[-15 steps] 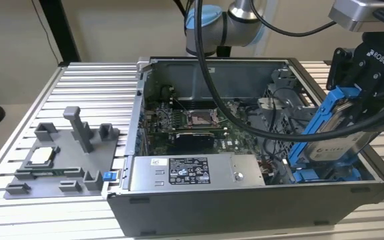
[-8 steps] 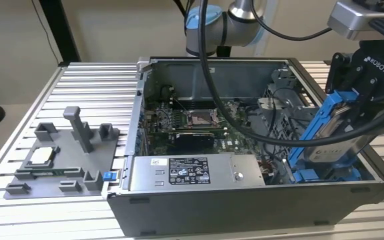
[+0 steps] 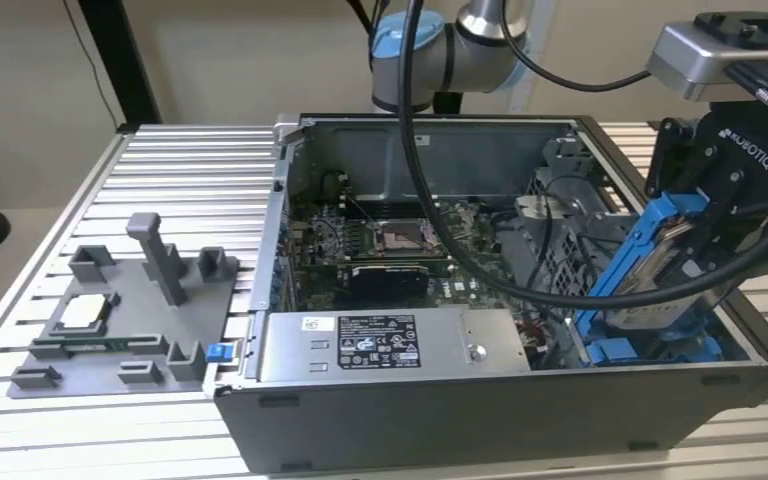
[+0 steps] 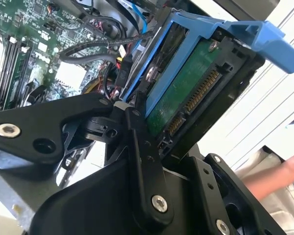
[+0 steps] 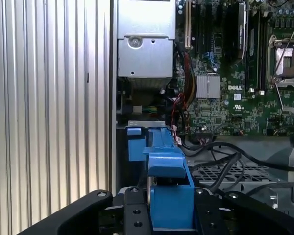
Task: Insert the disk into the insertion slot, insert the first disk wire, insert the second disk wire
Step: 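Insert the disk into the insertion slot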
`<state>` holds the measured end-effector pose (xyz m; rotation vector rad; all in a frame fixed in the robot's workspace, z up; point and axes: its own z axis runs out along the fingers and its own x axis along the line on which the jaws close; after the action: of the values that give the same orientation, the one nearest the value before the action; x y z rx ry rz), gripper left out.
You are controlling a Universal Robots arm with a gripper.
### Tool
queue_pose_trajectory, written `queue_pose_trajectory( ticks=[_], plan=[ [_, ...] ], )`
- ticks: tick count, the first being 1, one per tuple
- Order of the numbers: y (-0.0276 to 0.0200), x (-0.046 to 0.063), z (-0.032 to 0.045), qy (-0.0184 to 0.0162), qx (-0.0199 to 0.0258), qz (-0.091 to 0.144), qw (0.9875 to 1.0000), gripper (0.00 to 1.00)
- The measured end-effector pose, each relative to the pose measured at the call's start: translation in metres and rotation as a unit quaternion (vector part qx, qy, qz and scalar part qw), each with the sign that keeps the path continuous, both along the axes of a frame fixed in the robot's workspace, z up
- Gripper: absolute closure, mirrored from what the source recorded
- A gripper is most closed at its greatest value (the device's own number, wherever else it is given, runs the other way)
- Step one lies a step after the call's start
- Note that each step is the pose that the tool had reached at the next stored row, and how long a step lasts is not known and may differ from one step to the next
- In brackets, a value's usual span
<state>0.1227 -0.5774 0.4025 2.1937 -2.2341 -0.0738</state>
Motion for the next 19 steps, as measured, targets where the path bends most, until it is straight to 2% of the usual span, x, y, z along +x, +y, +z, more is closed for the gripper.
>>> queue_pose_trajectory(
  ticks=[8,19],
  plan=[
    [0.0001,0.0,-0.0141,0.0001,0.0001,0.0,1.0,1.0],
    [0.0,0.0,-0.0144,0.0001,0.0,0.0,1.0,1.0]
  ],
)
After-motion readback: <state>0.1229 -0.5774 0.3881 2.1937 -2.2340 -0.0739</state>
